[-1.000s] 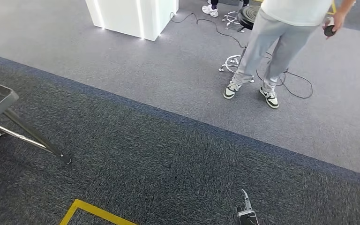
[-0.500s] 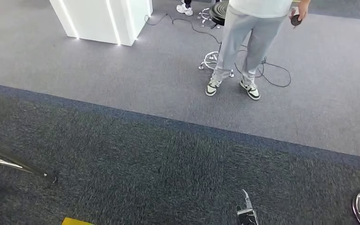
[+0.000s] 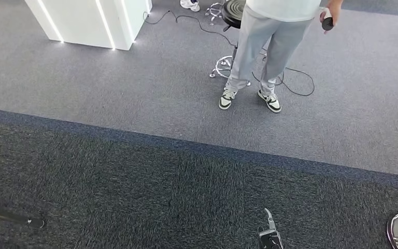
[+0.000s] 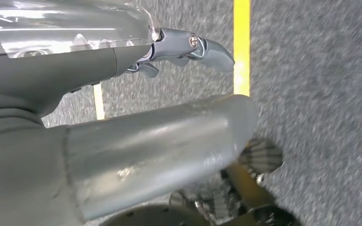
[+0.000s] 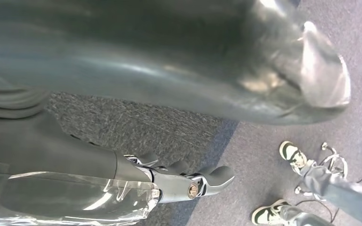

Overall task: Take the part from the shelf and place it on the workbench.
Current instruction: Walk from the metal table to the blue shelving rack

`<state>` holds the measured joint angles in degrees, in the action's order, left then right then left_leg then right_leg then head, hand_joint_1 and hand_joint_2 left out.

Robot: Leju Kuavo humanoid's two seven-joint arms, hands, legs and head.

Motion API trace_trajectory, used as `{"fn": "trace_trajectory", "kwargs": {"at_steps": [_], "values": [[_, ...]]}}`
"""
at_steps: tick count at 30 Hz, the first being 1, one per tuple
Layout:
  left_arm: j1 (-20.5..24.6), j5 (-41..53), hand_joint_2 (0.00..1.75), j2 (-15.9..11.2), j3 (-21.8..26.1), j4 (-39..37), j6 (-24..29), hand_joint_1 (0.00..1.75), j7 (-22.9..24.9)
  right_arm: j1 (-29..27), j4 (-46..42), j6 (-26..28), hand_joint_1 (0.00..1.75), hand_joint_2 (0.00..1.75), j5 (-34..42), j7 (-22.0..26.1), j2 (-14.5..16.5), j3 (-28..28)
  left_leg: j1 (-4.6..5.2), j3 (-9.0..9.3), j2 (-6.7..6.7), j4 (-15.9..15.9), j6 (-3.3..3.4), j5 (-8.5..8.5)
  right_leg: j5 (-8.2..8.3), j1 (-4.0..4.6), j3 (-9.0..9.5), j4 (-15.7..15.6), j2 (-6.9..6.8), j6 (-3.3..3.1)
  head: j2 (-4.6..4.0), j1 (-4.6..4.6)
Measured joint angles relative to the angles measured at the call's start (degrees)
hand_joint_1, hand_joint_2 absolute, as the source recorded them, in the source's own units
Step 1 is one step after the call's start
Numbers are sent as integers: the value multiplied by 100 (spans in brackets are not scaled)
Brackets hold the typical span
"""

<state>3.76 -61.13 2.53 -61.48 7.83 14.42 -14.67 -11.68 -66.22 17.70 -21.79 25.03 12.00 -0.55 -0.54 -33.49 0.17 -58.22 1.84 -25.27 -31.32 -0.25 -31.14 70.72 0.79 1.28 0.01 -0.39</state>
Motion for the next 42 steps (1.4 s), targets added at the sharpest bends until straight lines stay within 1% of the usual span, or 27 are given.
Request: {"fn": "trace_trajectory", "kwargs": {"at_steps": [2,3,4,5,8,9,10,12,13,14,16,17,18,19,22,24,25,27,29,32,33,34,35,37,38,39,42], "values": [[-4,-182,0,-1,42,-1,6,0,-114,-35,-2,26,0,0,1,-20,-3,-3,5,246,-16,77,14,-132,-481,-1,-540,361,-19,13,-1,5],[-15,-261,0,2,75,-1,0,0,-207,-61,-8,50,0,0,2,-28,-3,-8,8,376,-26,96,16,-214,-699,2,-702,334,-20,4,-1,7],[-28,-303,0,12,108,-1,-11,0,-310,-92,-20,77,0,0,5,-35,-3,-17,13,515,-35,105,16,-305,-772,6,-802,192,-20,-14,-1,10],[-41,-317,0,32,131,-1,-29,0,-418,-135,-51,101,0,0,7,-46,-2,-42,21,652,-39,110,15,-402,-627,17,-847,-52,-21,-46,-1,12],[-63,-377,0,153,158,-2,-160,0,-822,-304,-216,73,0,0,-45,-88,11,-182,54,951,-57,111,-8,-687,602,100,-861,-953,-37,-196,-1,12],[-61,-395,0,199,163,-4,-203,0,-979,-355,-278,30,0,0,-90,-93,26,-236,62,1016,-66,108,-28,-750,882,123,-861,-1098,-36,-232,-1,9],[-56,-393,0,235,166,-6,-231,0,-1140,-389,-334,-18,0,0,-140,-91,48,-285,70,1069,-73,86,-58,-777,969,137,-852,-1145,-23,-255,-1,7],[-47,-323,0,286,162,-9,-265,0,-1500,-425,-435,-107,0,0,-249,-72,115,-376,60,1107,-60,-17,-109,-784,985,127,-747,-1194,-4,-310,-1,4],[-34,-264,0,300,152,-9,-281,0,-1674,-428,-466,-138,0,0,-304,-60,149,-414,54,1049,-52,-187,-132,-804,970,120,-685,-1228,0,-342,-1,-3],[-14,-199,0,312,135,-9,-298,0,-1824,-430,-486,-161,0,0,-359,-49,179,-448,44,930,-49,-436,-155,-883,951,114,-631,-1254,0,-373,-1,-9],[27,-91,0,325,73,-9,-334,0,-1992,-429,-499,-184,0,0,-450,-29,230,-502,33,537,-47,-1096,-203,-1218,891,115,-571,-1269,1,-413,-1,-19],[40,-54,0,328,38,-9,-351,0,-2035,-428,-500,-191,0,0,-480,-24,250,-524,30,345,-47,-1347,-228,-1396,859,117,-548,-1265,8,-423,-1,-17],[46,-23,0,331,3,-9,-365,0,-2068,-428,-499,-197,0,0,-501,-17,270,-544,29,209,-47,-1458,-241,-1483,826,119,-519,-1258,20,-427,-1,-19],[46,4,0,332,-28,-9,-366,0,-2095,-429,-499,-203,0,0,-515,-6,283,-561,29,154,-47,-1390,-244,-1414,794,119,-488,-1246,35,-426,-1,-20],[21,47,0,316,-120,-21,-358,0,-2119,-435,-499,-227,0,0,-533,76,325,-631,44,298,-48,-485,-196,-670,708,125,-409,-1192,61,-396,-1,-16],[-9,78,0,292,-183,-39,-403,0,-2081,-443,-496,-259,0,0,-558,142,362,-709,73,334,-51,-140,-127,-483,699,135,-419,-1160,66,-351,-1,-11],[-29,98,0,284,-220,-46,-426,0,-2044,-447,-496,-277,0,0,-579,166,380,-749,86,318,-52,-129,-93,-482,707,140,-423,-1152,69,-326,-1,-7],[-66,126,0,281,-291,-51,-440,0,-1963,-457,-498,-301,0,0,-612,197,407,-832,56,315,-36,-74,-13,-305,695,151,-437,-1136,80,-268,-1,-6],[-72,127,0,279,-340,-57,-428,0,-1883,-462,-502,-319,0,0,-633,217,427,-915,18,296,-8,-9,65,-209,445,138,-519,-917,55,-198,-1,12],[-80,122,0,270,-409,-72,-385,0,-1740,-463,-501,-357,0,0,-670,225,441,-1013,13,187,20,4,101,-119,-220,44,-833,29,-1,-96,-1,43],[-88,118,0,266,-425,-77,-369,0,-1692,-464,-501,-374,0,0,-690,226,447,-1044,11,144,32,-3,91,-96,-315,11,-880,255,-11,-69,-1,43],[-93,112,0,263,-433,-81,-354,0,-1654,-467,-501,-392,0,0,-709,228,455,-1074,8,102,41,-10,76,-72,-299,-19,-827,284,-22,-46,-1,43],[-94,105,0,261,-438,-84,-341,0,-1625,-468,-501,-409,0,0,-727,230,463,-1101,3,64,46,-16,58,-47,-193,-45,-661,94,-35,-28,-1,43],[-91,97,0,260,-450,-86,-327,0,-1598,-460,-502,-426,0,0,-750,233,478,-1140,-4,13,47,-26,7,0,52,-79,-106,-722,-61,-6,-1,44],[-90,94,0,259,-457,-86,-320,0,-1593,-455,-504,-430,0,0,-757,235,485,-1151,-6,5,46,-26,-26,22,146,-71,102,-1044,-65,-7,-1,37],[-88,94,0,258,-464,-86,-314,0,-1592,-452,-508,-432,0,0,-763,237,495,-1164,-7,7,45,-26,-62,44,186,-57,225,-1250,-66,-22,-1,34],[-75,89,0,258,-484,-88,-307,0,-1592,-452,-528,-460,0,0,-794,231,527,-1215,-21,-4,42,-28,-184,101,259,-21,202,-1337,-58,-125,-1,30]]}}
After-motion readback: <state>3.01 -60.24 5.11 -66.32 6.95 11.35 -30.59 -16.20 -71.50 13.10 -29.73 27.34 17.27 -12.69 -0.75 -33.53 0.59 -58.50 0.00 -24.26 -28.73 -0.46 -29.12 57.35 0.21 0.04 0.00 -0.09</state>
